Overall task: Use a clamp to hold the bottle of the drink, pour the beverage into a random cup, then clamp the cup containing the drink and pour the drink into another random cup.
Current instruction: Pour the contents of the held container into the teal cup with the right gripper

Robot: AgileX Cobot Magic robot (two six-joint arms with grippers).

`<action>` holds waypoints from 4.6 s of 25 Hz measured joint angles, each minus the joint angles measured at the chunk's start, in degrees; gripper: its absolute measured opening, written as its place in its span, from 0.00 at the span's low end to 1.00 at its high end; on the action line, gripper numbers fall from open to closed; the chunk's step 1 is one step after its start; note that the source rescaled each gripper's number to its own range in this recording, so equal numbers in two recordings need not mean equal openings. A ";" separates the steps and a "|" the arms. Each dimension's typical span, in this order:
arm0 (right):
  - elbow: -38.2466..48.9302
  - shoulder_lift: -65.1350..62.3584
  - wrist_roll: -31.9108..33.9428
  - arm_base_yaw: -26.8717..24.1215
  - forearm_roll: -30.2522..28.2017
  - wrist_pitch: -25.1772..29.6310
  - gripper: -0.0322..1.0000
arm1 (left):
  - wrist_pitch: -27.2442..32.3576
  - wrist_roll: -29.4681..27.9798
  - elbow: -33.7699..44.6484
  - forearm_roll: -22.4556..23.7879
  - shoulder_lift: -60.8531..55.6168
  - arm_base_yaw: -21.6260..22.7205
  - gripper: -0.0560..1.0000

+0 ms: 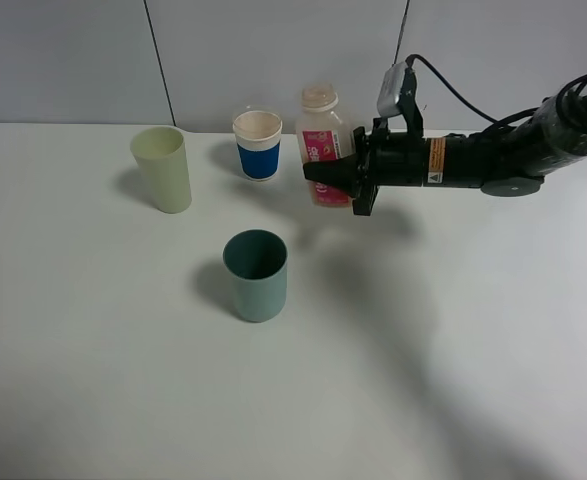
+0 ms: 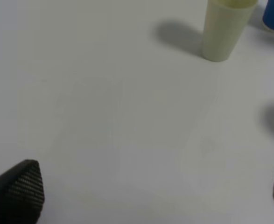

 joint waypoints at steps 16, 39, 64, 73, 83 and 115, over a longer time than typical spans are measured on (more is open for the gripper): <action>0.00 0.00 -3.40 4.07 -3.02 2.05 0.07 | 0.00 0.00 0.00 0.00 0.00 0.00 1.00; 3.27 -12.94 -8.68 6.29 -7.90 17.53 0.07 | 0.00 0.00 0.00 0.00 0.00 0.00 1.00; 4.57 -15.78 -9.74 13.40 -7.15 29.17 0.07 | 0.00 0.00 0.00 0.00 0.00 0.00 1.00; 11.28 -21.15 -11.78 13.44 -5.16 32.05 0.07 | 0.00 0.00 0.00 0.00 0.00 0.00 1.00; 11.88 -21.62 -12.03 16.67 -4.82 36.53 0.07 | 0.00 0.00 0.00 0.00 0.00 0.00 1.00; 15.95 -26.53 -4.94 19.66 -15.84 43.53 0.07 | 0.00 0.00 0.00 0.00 0.00 0.00 1.00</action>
